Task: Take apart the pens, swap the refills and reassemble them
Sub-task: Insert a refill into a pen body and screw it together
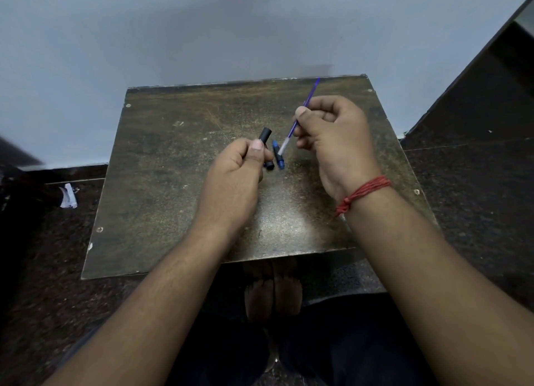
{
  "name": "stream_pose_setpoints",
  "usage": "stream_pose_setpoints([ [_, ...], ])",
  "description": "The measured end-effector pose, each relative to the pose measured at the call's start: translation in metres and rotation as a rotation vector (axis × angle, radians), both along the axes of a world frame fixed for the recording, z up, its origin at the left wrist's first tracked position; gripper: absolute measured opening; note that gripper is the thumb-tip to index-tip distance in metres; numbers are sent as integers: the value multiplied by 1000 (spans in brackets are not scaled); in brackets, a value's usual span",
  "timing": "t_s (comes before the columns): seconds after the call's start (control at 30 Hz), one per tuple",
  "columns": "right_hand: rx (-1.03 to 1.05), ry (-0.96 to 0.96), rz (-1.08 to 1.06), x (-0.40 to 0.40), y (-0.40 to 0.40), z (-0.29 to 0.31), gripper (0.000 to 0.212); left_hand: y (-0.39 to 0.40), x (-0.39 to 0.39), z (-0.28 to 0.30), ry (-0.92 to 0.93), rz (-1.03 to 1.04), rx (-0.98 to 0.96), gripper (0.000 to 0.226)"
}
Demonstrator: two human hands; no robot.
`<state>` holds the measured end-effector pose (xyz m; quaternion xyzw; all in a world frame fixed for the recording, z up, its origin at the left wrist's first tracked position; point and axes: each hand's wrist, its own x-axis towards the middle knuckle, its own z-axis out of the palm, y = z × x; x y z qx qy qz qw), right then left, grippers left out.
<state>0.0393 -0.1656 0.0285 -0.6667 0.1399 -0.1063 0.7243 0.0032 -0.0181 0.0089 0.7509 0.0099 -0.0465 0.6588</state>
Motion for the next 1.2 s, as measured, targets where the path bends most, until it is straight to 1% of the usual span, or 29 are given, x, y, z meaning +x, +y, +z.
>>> stream_pose_setpoints([
  [0.07,141,16,-17,1,1,-2,10,0,0,-1,5,0,4,32],
  [0.17,262,23,-65,4,-1,-3,10,0,0,-1,19,-6,6,31],
  [0.3,330,11,-121,6,-3,-4,21,1,1,-2,25,-16,23,30],
  [0.4,354,1,-129,7,-4,-5,21,0,1,-3,33,-19,24,29],
  [0.57,314,-23,-87,6,-4,-8,20,0,0,-3,37,-23,65,32],
  [0.7,224,-46,-18,5,-3,-8,14,0,-1,-2,25,-24,88,32],
  [0.9,11,-25,205,-1,4,-7,11,-2,-1,-1,21,-18,61,31],
  [1.0,-19,1,299,-2,6,-8,4,-1,1,-2,27,2,11,30],
  [1.03,-9,8,302,-1,6,-8,3,0,1,-2,26,2,11,30],
  [1.1,13,18,257,0,4,-9,11,-1,0,-3,24,-7,23,31],
  [1.2,16,12,174,1,2,-9,15,-3,-1,-3,26,-25,18,31],
])
